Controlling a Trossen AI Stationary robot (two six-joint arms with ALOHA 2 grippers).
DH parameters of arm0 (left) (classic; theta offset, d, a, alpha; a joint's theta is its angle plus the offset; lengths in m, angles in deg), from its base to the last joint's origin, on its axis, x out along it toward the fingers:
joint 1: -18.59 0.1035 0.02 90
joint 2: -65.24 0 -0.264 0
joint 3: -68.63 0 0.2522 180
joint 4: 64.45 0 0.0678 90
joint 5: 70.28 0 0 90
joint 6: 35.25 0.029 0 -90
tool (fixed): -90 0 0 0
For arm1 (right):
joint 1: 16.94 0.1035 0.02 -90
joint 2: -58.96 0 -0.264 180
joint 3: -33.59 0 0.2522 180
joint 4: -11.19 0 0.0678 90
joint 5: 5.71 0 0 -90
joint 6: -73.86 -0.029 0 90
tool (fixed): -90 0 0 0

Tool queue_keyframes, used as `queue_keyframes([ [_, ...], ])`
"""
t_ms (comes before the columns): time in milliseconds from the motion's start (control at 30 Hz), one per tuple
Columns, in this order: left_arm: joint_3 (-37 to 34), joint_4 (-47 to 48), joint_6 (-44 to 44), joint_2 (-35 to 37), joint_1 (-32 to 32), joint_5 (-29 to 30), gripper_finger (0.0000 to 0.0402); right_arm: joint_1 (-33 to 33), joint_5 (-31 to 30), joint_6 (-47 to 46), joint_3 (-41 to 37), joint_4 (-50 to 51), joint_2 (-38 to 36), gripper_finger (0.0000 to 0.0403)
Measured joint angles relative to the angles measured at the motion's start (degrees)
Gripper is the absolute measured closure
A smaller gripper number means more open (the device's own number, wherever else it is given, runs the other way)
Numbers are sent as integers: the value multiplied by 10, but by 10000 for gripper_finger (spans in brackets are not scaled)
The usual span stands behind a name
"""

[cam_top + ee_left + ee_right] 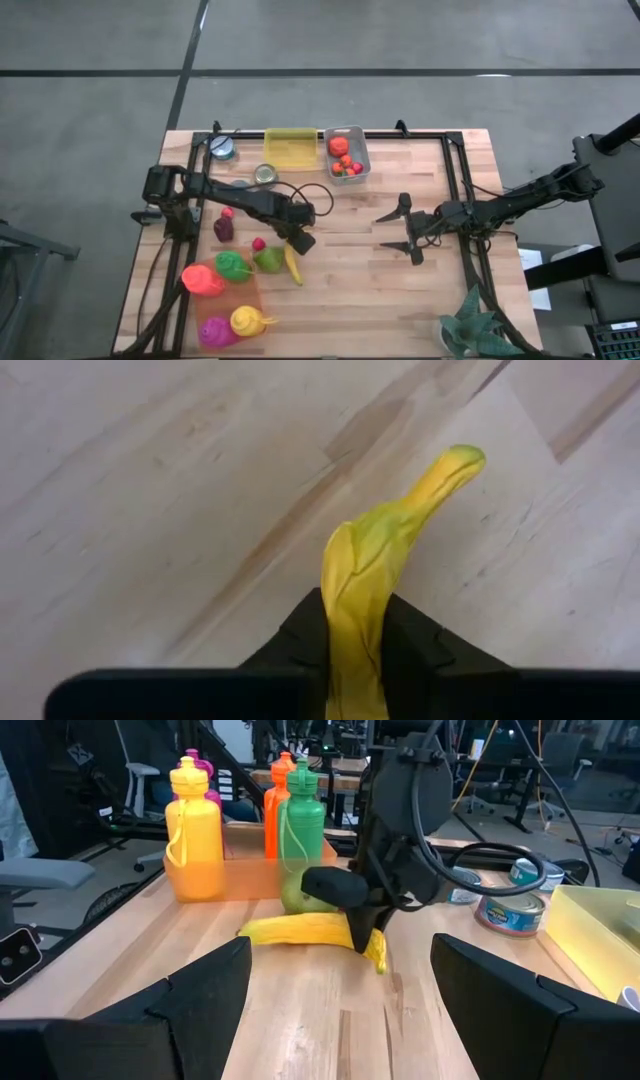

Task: Pick & Place Food Item
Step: Put the yellow banana into the gray bin

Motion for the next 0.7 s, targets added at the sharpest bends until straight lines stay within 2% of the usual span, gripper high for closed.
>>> queue_keyframes([
  [267, 23, -1, 28, 4, 1, 22, 344, 0, 0, 0, 0, 0, 0, 97],
  [700, 133, 2, 43, 7, 46, 78, 339, 0, 0, 0, 0, 0, 0, 97],
])
